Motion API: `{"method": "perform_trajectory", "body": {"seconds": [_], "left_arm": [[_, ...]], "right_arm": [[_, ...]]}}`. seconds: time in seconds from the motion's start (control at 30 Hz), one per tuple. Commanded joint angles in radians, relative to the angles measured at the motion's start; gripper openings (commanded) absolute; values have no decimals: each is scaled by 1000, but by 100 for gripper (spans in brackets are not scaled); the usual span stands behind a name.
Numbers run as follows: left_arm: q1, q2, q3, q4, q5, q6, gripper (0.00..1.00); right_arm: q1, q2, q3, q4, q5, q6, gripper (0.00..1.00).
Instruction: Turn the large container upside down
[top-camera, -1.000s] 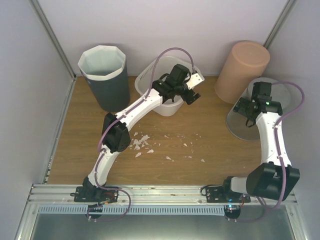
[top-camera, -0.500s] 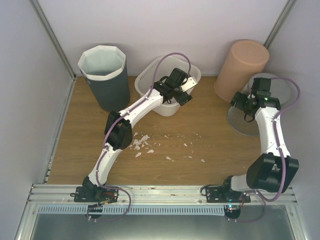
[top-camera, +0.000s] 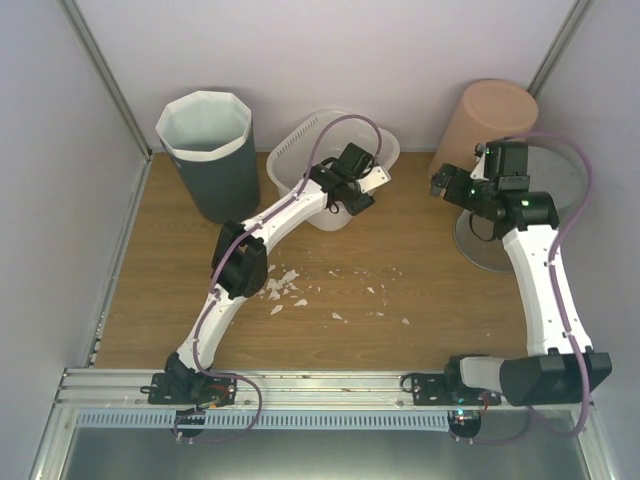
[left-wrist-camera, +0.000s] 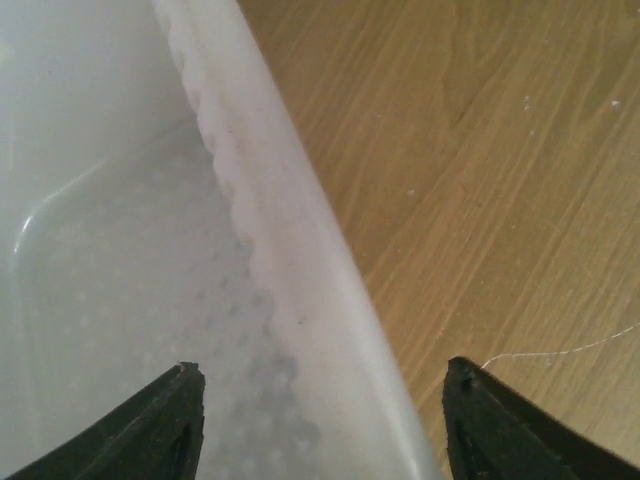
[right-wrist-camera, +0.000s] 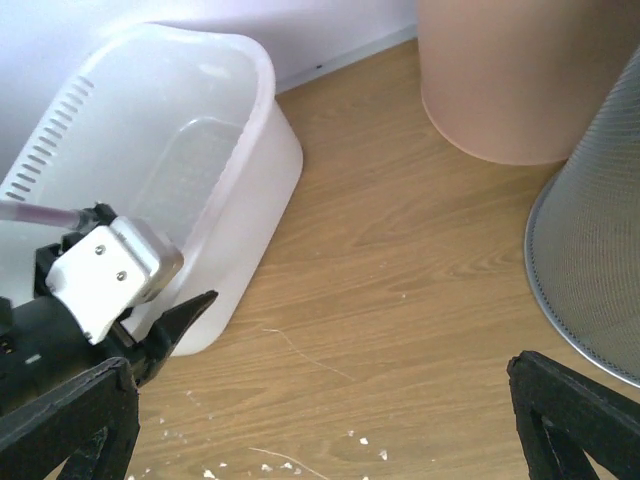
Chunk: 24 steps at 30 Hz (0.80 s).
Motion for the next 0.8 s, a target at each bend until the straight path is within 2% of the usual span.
{"method": "perform_trajectory", "body": {"seconds": [0.0, 0.1, 0.33, 0.47, 0.5, 0.57, 0.6, 0.77], "left_arm": [[-9, 26, 13, -46, 19, 29, 57], [-16, 16, 4, -60, 6, 38, 40], [-55, -45, -50, -31, -65, 81, 35], [-76, -44, -50, -27, -128, 123, 27], [-81, -38, -50, -29, -144, 134, 31], [-96, -24, -50, -35, -184, 164, 58], [-105, -14, -49, -36, -207, 185, 63], [-144, 0, -42, -6, -310, 255, 64]], "right_arm": [[18, -45, 24, -63, 17, 24, 100], [21, -54, 16, -75, 12, 24, 100], [30, -77, -20, -69, -6, 28, 100], [36, -91, -33, -70, -12, 32, 100], [38, -95, -34, -70, -13, 32, 100], [37, -102, -34, -80, -9, 29, 100], [37, -105, -34, -83, -6, 27, 100], [38, -116, -41, -95, -4, 27, 100]]}}
